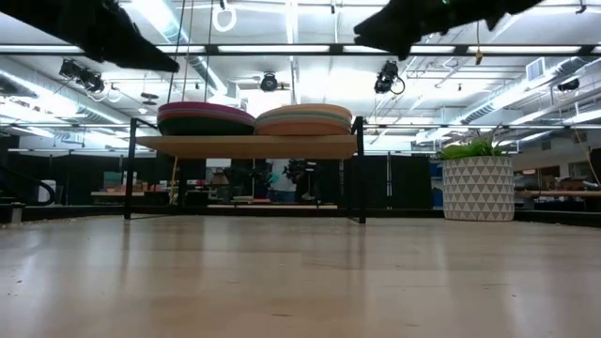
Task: Place and stack plates onto a shelf
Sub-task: Return to Home Position
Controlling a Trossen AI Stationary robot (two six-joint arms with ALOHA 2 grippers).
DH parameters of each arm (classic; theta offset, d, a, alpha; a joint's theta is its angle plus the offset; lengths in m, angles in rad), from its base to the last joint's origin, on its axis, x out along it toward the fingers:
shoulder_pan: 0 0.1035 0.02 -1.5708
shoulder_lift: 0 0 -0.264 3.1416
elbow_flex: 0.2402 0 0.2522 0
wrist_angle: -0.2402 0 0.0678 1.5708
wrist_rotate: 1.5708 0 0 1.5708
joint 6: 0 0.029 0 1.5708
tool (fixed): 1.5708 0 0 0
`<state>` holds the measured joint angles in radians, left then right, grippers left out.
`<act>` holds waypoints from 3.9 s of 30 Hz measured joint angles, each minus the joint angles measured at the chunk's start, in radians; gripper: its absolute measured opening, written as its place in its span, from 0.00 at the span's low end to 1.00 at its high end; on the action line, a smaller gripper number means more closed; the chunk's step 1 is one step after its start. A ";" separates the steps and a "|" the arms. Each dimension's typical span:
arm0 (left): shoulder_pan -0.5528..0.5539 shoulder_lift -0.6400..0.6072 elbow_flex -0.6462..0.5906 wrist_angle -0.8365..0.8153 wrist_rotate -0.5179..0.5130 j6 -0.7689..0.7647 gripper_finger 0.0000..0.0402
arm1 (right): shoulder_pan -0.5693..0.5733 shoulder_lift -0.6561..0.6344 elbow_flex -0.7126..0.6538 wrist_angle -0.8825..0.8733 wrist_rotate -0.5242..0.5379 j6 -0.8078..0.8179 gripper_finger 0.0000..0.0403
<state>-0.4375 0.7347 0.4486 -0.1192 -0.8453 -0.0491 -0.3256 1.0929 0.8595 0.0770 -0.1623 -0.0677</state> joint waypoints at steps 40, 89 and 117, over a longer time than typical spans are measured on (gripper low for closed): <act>0.307 -0.230 -0.251 0.409 0.580 0.185 0.28 | 0.030 -0.626 -0.615 0.258 -0.102 0.068 0.42; 0.238 -0.513 -0.377 0.268 0.455 0.163 0.24 | 0.029 -0.818 -0.852 0.386 0.266 0.102 0.42; 0.132 -0.622 -0.376 0.281 0.390 0.146 0.08 | 0.029 -0.818 -0.851 0.385 0.265 0.102 0.42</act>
<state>-0.3054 0.1131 0.0723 0.1619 -0.4553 0.0968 -0.2966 0.2745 0.0082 0.4622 0.1032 0.0341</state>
